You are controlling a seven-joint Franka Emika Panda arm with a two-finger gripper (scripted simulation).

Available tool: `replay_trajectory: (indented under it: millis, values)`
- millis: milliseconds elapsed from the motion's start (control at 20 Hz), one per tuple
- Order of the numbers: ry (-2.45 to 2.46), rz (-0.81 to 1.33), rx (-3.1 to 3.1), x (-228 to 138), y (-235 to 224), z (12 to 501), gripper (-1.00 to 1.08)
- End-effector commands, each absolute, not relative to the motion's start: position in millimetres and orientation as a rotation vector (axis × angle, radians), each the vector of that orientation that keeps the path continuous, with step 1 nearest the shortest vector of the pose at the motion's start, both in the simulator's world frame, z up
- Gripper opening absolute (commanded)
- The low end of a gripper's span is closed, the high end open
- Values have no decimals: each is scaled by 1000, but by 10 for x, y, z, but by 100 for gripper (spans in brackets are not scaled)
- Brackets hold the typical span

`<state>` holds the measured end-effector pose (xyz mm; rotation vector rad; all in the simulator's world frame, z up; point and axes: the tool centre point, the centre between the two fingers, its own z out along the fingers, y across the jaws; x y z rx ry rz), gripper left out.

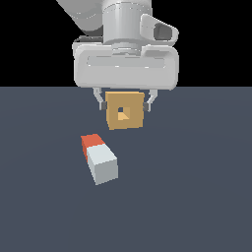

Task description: Insert the peg into the horizontal hole in a box.

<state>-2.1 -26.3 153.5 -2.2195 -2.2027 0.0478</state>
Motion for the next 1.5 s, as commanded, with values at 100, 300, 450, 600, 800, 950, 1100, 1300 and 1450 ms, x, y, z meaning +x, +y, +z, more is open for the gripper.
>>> replay_trajectory:
  millis: [100,300,450,600,800,950,1100,1300,1450]
  values:
    - [-2206,47,-2217,-25,-264,1531,100]
    - [-2231,45,-2192,-53,-268,1496,100]
    - [-2265,42,-2158,-91,-276,1448,100]
    - [-2312,38,-2110,-143,-289,1380,100]
    - [-2392,31,-2023,-232,-317,1261,100]
    - [-2462,24,-1940,-311,-350,1150,100]
    - [-2530,17,-1854,-386,-388,1038,100]
    - [-2599,9,-1761,-460,-437,916,100]
    - [-2636,5,-1707,-499,-468,847,100]
